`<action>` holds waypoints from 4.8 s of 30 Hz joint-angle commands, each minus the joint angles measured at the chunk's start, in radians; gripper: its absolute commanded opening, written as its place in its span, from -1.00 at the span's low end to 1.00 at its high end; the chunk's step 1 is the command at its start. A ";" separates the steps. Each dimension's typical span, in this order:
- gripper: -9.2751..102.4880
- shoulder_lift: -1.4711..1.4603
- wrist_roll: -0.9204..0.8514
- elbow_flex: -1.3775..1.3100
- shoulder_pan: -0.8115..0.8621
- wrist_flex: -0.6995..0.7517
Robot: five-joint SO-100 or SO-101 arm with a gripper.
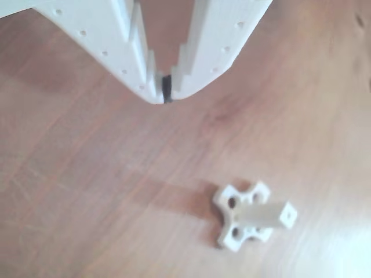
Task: Grab the screw and set it in the hole.
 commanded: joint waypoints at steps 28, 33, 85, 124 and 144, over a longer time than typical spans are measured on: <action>-0.91 -0.997 0.333 -0.971 0.296 -0.006; -0.91 -1.123 0.387 -1.094 0.299 0.034; -0.86 -1.684 0.554 -1.401 0.336 0.100; -0.75 -1.743 0.537 -1.451 0.319 0.124; -0.73 -1.767 0.529 -1.463 0.331 0.110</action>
